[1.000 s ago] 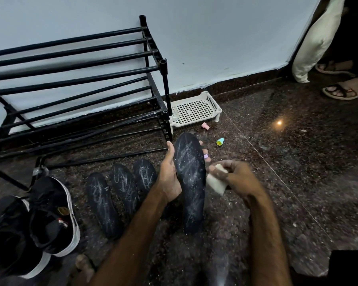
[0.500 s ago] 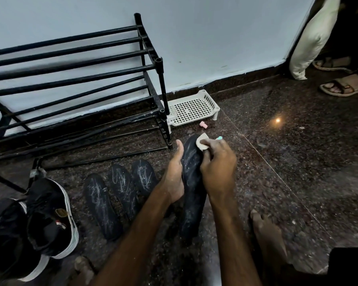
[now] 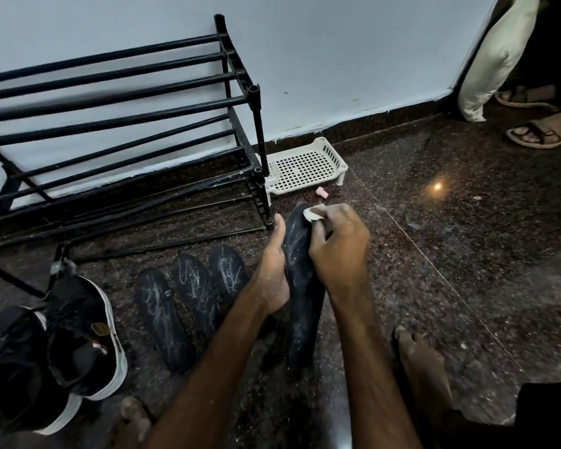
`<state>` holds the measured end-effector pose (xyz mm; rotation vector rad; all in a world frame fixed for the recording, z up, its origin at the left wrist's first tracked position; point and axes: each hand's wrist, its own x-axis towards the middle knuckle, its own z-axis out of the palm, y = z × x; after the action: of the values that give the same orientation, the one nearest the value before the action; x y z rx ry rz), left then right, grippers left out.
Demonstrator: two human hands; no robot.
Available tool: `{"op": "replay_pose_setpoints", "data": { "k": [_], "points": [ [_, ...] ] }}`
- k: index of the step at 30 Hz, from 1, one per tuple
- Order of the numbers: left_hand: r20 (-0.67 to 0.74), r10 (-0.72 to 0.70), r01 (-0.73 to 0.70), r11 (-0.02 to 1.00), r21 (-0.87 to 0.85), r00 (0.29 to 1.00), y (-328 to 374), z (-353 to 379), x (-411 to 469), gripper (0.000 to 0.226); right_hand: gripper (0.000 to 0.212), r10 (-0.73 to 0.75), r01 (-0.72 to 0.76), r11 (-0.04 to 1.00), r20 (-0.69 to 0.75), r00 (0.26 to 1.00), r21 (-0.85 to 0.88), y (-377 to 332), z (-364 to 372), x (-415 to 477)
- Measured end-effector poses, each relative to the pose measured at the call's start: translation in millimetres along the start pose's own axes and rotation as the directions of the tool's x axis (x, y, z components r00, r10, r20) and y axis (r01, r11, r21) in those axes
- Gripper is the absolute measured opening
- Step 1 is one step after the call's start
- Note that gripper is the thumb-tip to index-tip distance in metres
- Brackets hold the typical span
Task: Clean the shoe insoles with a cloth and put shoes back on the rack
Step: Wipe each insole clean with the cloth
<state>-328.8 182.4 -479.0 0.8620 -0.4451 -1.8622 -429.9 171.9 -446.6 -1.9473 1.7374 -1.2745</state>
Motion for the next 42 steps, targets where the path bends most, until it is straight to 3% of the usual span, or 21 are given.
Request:
{"op": "replay_pose_setpoints", "data": {
  "k": [5,10,14,16,22,28,32,34,39,42],
  "points": [
    [0.003,-0.002,0.002,1.0,-0.001,1.0,7.8,-1.5,-1.6,0.074,0.024,-0.103,0.088,0.993,0.216,0.971,0.079,-1.9,-3.5,-1.1],
    [-0.022,-0.021,0.022,0.998,0.054,1.0,-0.5,-0.8,-0.6,0.075,0.019,0.071,-0.071,0.997,0.002,0.997,-0.013,3.2,-9.5,4.0],
    [-0.023,0.003,-0.003,1.0,0.008,1.0,1.1,1.1,-1.2,0.069,0.021,-0.083,0.06,0.993,0.235,0.968,0.103,-11.7,-6.1,7.6],
    [-0.022,0.02,-0.02,1.0,-0.015,1.0,2.9,-1.1,-1.3,0.07,0.021,-0.13,0.103,0.989,0.285,0.95,0.111,-6.8,-7.9,3.7],
    [-0.041,-0.024,0.027,0.998,0.056,0.999,0.0,-0.5,-2.3,0.082,0.022,0.135,-0.133,0.991,0.075,0.988,-0.029,10.2,-13.2,10.5],
    [-0.026,-0.004,0.004,1.0,0.001,1.0,9.0,0.5,-1.1,0.081,0.025,-0.086,0.049,0.991,0.312,0.946,0.126,0.2,-12.6,4.7],
    [-0.041,-0.017,0.02,0.998,0.067,0.999,5.4,2.3,-1.5,0.081,0.022,0.093,-0.092,0.996,0.168,0.981,-0.012,11.6,-16.4,3.9],
    [-0.028,-0.023,0.024,0.999,0.046,0.999,3.1,4.1,-2.1,0.079,0.019,0.097,-0.097,0.995,0.076,0.992,0.002,3.4,-11.0,8.6],
    [-0.021,0.012,-0.011,1.0,0.012,1.0,4.1,-0.3,1.5,0.073,0.019,-0.084,0.049,0.991,0.296,0.952,0.123,-9.2,-10.1,9.2],
    [-0.02,-0.029,0.03,0.998,0.058,0.999,2.5,-1.3,-1.1,0.081,0.025,0.077,-0.076,0.997,0.265,0.961,-0.014,7.4,-20.2,8.2]
  ]
}}
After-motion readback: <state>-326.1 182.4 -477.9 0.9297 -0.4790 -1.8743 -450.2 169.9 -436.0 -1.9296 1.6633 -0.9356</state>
